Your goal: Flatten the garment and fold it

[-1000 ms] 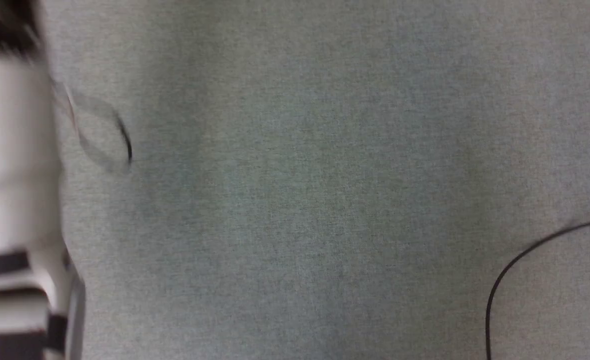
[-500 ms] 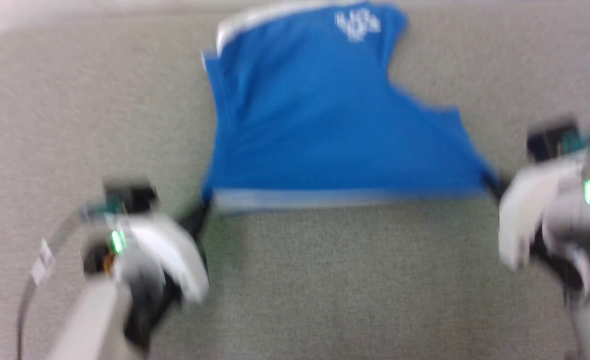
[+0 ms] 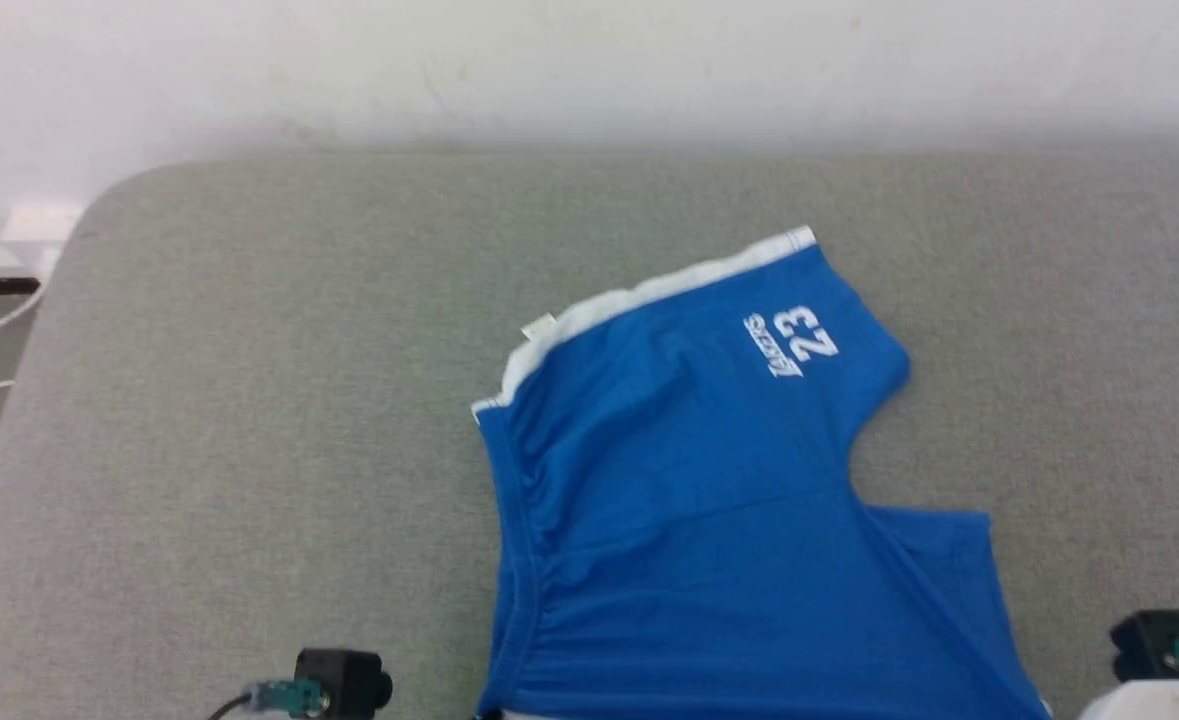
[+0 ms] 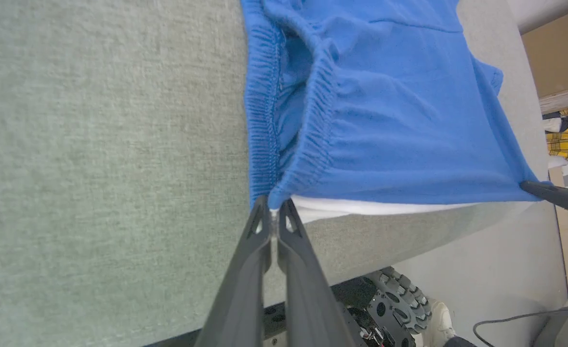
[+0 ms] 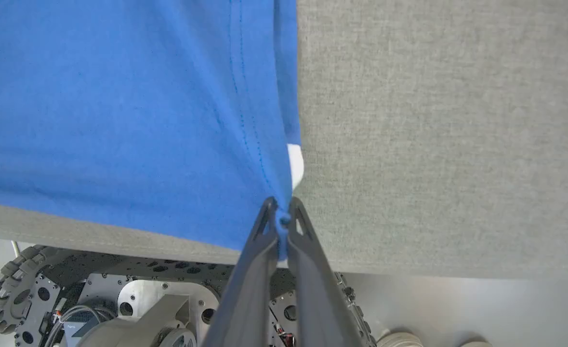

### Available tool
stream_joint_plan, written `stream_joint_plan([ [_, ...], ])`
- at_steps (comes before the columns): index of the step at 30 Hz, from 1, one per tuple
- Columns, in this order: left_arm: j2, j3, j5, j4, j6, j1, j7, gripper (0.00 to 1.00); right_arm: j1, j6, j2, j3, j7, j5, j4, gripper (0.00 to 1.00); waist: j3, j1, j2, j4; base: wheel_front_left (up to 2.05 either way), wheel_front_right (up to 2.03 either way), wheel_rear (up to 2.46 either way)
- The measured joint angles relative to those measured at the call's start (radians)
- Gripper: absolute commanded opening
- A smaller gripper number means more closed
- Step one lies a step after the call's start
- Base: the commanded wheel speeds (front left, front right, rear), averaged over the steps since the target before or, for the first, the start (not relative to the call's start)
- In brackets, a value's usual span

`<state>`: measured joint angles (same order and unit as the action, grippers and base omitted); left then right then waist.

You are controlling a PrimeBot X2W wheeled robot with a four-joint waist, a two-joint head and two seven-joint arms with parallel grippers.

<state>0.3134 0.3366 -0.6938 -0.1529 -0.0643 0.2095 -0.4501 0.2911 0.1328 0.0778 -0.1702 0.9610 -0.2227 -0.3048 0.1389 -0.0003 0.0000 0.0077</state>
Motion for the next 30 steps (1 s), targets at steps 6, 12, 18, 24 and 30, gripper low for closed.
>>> stream_joint_plan([
  [6,-0.017,0.002,-0.012,-0.121,-0.018,0.031,0.009,0.00,0.024,0.000,-0.015,-0.020,-0.001,0.032,-0.130,0.00,-0.035,0.0001,0.0000,0.026,0.00,0.00,0.00],
  [12,-0.056,0.002,0.002,-0.117,-0.030,-0.103,0.015,0.00,-0.169,0.000,0.044,0.041,-0.050,0.056,-0.107,0.00,-0.031,0.0003,0.0000,0.049,0.00,0.00,0.00],
  [18,-0.102,-0.009,0.009,-0.044,-0.030,-0.296,0.020,0.00,-0.451,0.000,0.133,0.107,-0.094,0.057,0.031,0.00,0.019,0.0004,0.0000,0.060,0.00,0.00,0.00],
  [24,-0.172,-0.040,-0.002,0.074,-0.035,-0.449,0.068,0.00,-0.703,0.000,0.188,0.159,-0.143,0.053,0.226,0.00,0.095,0.0005,0.0000,0.078,0.00,0.00,0.00],
  [30,-0.215,-0.061,-0.008,0.199,-0.043,-0.577,0.144,0.00,-0.921,0.000,0.219,0.237,-0.190,0.055,0.410,0.00,0.185,0.0006,0.0000,0.105,0.00,0.00,0.00],
])
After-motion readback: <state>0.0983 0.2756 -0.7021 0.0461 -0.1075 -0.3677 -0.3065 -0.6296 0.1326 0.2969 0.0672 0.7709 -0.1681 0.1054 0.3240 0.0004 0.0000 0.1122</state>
